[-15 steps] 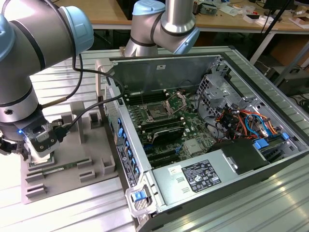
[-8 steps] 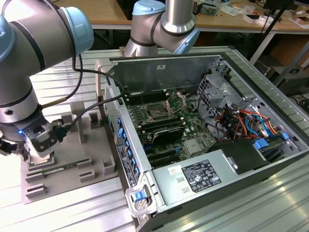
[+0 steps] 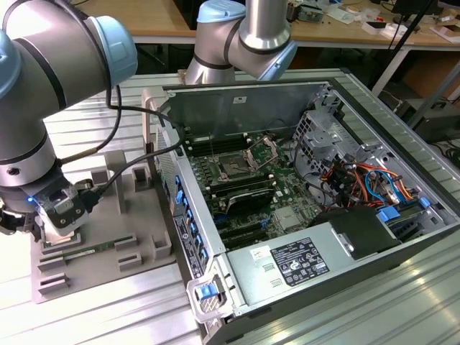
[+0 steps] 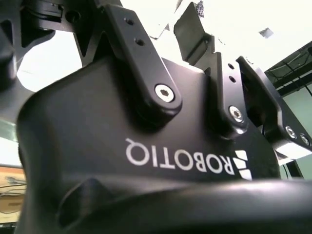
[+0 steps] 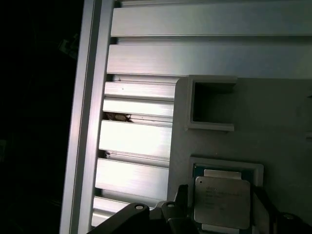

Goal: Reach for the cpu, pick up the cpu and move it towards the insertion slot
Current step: 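Pick up the cpu and move it towards the insertion slot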

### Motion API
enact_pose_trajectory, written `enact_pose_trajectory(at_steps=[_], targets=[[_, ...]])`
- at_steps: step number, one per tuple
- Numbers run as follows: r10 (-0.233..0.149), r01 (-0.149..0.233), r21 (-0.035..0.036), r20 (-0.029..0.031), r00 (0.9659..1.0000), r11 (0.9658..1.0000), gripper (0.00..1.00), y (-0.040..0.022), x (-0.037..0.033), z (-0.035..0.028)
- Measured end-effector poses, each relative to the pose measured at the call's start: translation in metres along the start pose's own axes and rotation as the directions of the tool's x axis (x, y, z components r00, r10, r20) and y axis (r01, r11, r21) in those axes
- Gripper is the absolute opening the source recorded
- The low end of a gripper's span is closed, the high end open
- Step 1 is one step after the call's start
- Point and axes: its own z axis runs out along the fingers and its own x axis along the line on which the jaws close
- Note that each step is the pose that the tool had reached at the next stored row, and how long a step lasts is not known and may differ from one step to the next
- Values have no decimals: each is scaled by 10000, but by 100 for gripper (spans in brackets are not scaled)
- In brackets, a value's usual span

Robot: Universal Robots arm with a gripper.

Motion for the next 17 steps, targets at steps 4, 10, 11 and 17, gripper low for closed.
enact_pose_trajectory(at_steps=[4,10,11,17], targets=[[1,-1,0,-1,10000,10000,61,-1,1,41],[1,-1,1,-1,10000,10000,61,-2,-2,54],[2,-2,-1,1,10000,10000,61,-2,-4,55],[2,-2,1,-2,10000,10000,61,-3,-6,57]])
